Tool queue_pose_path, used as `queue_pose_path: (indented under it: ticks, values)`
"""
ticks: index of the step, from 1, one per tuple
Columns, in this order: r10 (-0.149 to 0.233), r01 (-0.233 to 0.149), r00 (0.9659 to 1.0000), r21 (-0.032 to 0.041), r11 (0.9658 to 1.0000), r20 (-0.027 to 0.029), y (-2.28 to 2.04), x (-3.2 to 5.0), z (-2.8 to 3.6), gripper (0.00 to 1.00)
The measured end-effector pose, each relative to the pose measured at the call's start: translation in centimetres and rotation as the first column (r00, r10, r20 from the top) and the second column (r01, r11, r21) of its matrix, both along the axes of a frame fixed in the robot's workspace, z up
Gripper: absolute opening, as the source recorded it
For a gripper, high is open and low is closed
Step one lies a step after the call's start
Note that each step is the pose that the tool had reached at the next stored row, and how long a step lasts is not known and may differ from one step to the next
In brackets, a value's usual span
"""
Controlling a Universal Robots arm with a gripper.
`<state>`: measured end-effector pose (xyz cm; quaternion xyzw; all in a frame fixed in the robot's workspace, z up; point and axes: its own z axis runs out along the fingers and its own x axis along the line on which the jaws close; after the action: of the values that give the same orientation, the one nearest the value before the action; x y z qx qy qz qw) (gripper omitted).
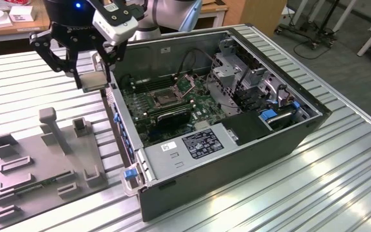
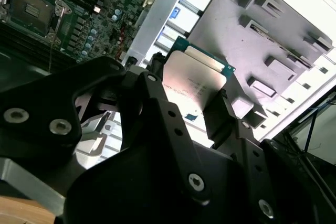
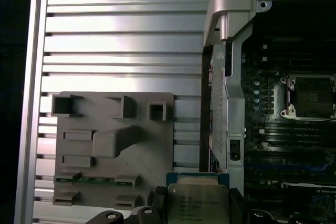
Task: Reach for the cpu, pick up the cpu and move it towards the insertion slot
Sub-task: 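Pick up the cpu and move it towards the insertion slot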
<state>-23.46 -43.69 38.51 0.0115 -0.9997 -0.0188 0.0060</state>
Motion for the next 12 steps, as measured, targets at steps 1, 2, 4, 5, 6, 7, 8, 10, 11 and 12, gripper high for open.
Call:
queue_pose_path:
  ticks: [1, 2, 4, 5, 6, 7, 8, 10, 11, 12]
  values:
    - [0.0, 0.0, 1.0, -0.0001, 1.0, -0.0001, 0.0, 0.16, 0.0, 0.55]
    - [0.0, 0.0, 1.0, 0.0, 1.0, -0.0001, 0.0, 0.29, 0.0, 0.55]
    - [0.0, 0.0, 1.0, 0.0, 1.0, -0.0001, 0.0, 0.54, 0.0, 0.55]
    - [0.0, 0.0, 1.0, 0.0, 1.0, -0.0001, 0.0, 0.67, -0.01, 0.55]
    - [0.0, 0.0, 1.0, 0.0, 1.0, -0.0002, 0.0, 0.78, 0.0, 0.55]
    - [0.0, 0.0, 1.0, 0.0001, 1.0, -0.0001, 0.0, 0.89, -0.01, 0.55]
    - [0.0, 0.0, 1.0, 0.0001, 1.0, -0.0001, 0.0, 0.99, -0.01, 0.55]
    - [0.0, 0.0, 1.0, 0.0, 1.0, -0.0002, 0.0, 1.22, -0.01, 0.55]
    - [0.0, 0.0, 1.0, 0.0001, 1.0, -0.0002, 0.0, 1.34, -0.02, 0.55]
    - [0.0, 0.0, 1.0, 0.0001, 1.0, -0.0002, 0.0, 1.43, -0.02, 0.55]
